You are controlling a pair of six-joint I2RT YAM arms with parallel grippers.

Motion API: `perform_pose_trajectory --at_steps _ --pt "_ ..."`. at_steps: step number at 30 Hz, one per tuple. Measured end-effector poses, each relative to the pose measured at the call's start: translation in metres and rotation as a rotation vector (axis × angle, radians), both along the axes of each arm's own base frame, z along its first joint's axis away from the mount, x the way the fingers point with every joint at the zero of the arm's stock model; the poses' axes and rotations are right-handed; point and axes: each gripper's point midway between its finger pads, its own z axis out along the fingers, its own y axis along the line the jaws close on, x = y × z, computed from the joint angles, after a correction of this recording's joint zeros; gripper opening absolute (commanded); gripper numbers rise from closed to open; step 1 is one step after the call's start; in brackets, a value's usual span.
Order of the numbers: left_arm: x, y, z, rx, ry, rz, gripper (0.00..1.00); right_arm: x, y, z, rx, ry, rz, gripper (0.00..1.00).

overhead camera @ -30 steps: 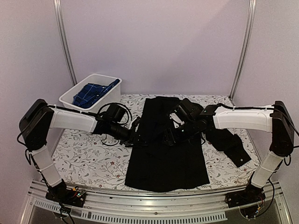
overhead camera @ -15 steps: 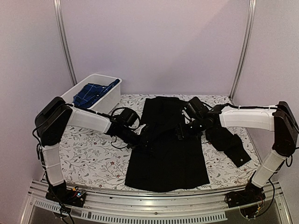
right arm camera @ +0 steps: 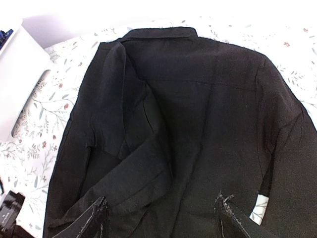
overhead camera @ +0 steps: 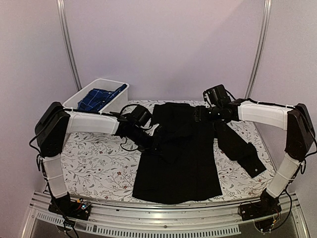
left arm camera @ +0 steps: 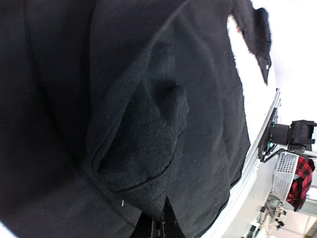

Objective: Fold and stack the long sleeve shirts
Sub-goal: Smooth out the 1/3-folded shirt at the center of the board.

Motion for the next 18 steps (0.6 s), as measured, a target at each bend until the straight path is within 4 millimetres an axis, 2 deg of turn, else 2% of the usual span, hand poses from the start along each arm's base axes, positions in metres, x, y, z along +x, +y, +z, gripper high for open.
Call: perform_pose_trajectory --at_steps 3,4,5,8,10,11,13,15,16,18 --pt "0.010 -0.003 0.041 -0.001 -0.108 -0.012 0.00 0.014 0.006 0.008 0.001 -0.033 0.011 0.71" --pt "0.015 -0.005 0.061 -0.001 -0.163 -0.019 0.00 0.017 0.008 0.010 0.002 -0.040 0.017 0.71" --pt "0.022 -0.008 0.089 -0.012 -0.245 -0.030 0.00 0.020 0.010 0.012 0.003 -0.045 0.022 0.71" --pt "0.037 -0.014 0.151 -0.015 -0.444 -0.057 0.00 0.025 0.014 0.015 0.007 -0.057 0.035 0.71" --pt "0.042 -0.017 0.184 0.006 -0.567 -0.083 0.00 0.026 0.016 0.016 0.008 -0.059 0.040 0.71" --pt "0.042 -0.018 0.194 0.030 -0.619 -0.101 0.00 0.027 0.016 0.015 0.007 -0.058 0.042 0.71" --pt "0.037 -0.018 0.195 0.111 -0.687 -0.149 0.00 0.026 0.016 0.015 0.005 -0.057 0.044 0.71" --pt "0.024 -0.020 0.173 0.220 -0.714 -0.231 0.01 0.026 0.016 0.015 0.006 -0.057 0.044 0.71" --pt "0.016 -0.022 0.153 0.284 -0.708 -0.282 0.08 0.026 0.016 0.015 0.005 -0.057 0.044 0.71" --pt "-0.008 -0.026 0.102 0.403 -0.661 -0.406 0.33 0.026 0.016 0.014 0.005 -0.056 0.044 0.71"
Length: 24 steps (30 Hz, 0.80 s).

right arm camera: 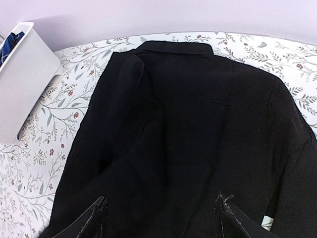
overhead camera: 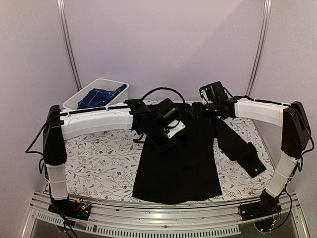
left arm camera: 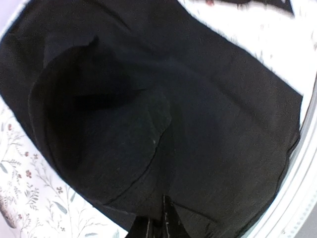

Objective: Fold and stack the long sleeve shirts
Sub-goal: Smooth out the 1/3-folded shirt at the center of the board.

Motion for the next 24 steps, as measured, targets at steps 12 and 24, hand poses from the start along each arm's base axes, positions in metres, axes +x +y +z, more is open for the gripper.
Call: perform_pose_trajectory --at_steps 12,24 --pt "-0.050 0.049 -0.081 0.036 0.249 0.083 0.54 -0.019 0.001 -0.024 -0.064 0.065 0.038 0.71" --pt "-0.032 0.077 -0.077 -0.333 0.479 0.375 0.54 -0.135 0.062 -0.068 -0.155 0.230 0.278 0.88"
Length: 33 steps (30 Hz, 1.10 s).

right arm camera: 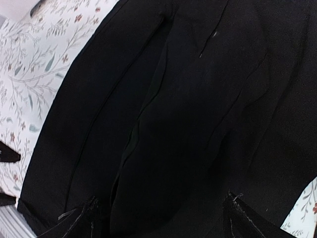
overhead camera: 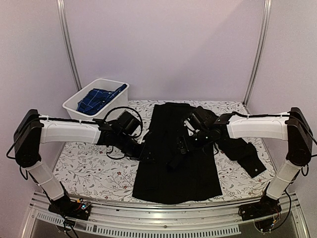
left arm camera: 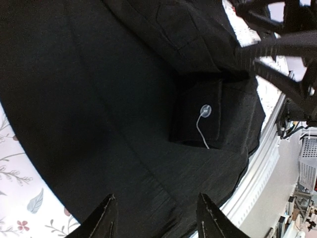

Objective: Fold and stack the long sleeve shirts
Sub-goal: Smooth out the 1/3-folded shirt at the center of the board.

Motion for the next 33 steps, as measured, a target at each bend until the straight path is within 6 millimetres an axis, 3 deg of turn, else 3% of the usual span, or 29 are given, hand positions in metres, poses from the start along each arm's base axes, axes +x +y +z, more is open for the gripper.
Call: perform_pose_trajectory --at_steps 3,7,14,18,24,26,30,33 --pt "0.003 -0.007 0.006 -0.056 0.015 0.008 0.54 -0.028 0.002 0.000 0.033 0.057 -0.011 0.92" --pt "0.007 -0.014 0.011 -0.123 0.034 0.023 0.53 -0.045 0.016 0.006 0.095 0.096 -0.042 0.93" --pt "-0.007 -0.007 -0.011 -0.155 0.105 0.038 0.53 -0.069 0.033 -0.006 0.194 0.199 -0.133 0.87" --pt "-0.020 0.000 -0.026 -0.169 0.152 0.051 0.52 -0.071 0.035 -0.017 0.235 0.244 -0.202 0.71" --pt "-0.030 0.002 -0.032 -0.229 0.199 0.082 0.52 -0.073 0.034 -0.027 0.253 0.285 -0.254 0.16" --pt "-0.028 -0.002 -0.027 -0.259 0.202 0.088 0.52 -0.073 0.036 -0.026 0.268 0.294 -0.261 0.05" --pt "-0.022 -0.009 -0.015 -0.328 0.208 0.100 0.56 -0.073 0.043 -0.019 0.289 0.300 -0.242 0.00" --pt "-0.015 -0.004 -0.004 -0.393 0.224 0.128 0.62 -0.071 0.057 -0.001 0.350 0.294 -0.199 0.00"
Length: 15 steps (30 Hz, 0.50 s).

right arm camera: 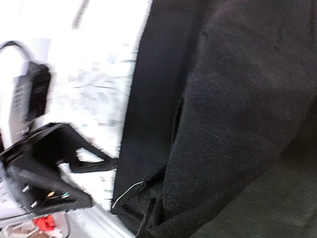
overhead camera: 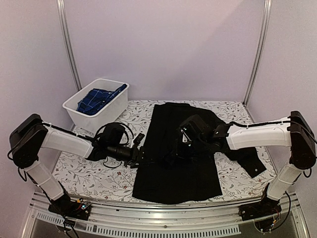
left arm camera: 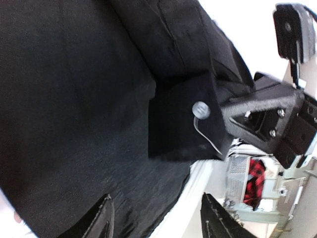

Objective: Fold and stack the long sleeve shirts
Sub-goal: Smooth out the 1/3-folded shirt at the center of the board.

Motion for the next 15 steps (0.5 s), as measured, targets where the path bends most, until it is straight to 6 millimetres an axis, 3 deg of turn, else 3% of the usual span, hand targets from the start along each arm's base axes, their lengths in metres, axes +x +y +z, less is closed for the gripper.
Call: perform_pose_trajectory --at_steps 8,11,15 --pt "0.018 0.031 0.036 -0.186 0.061 0.118 0.69 0.004 0.050 0.074 0.340 -0.098 0.113 0.00" --pt "0.021 0.041 0.053 -0.257 0.062 0.152 0.70 0.005 0.058 0.089 0.442 -0.114 0.131 0.00" --pt "0.022 0.051 0.066 -0.334 0.090 0.194 0.70 0.004 0.059 0.092 0.525 -0.107 0.129 0.00"
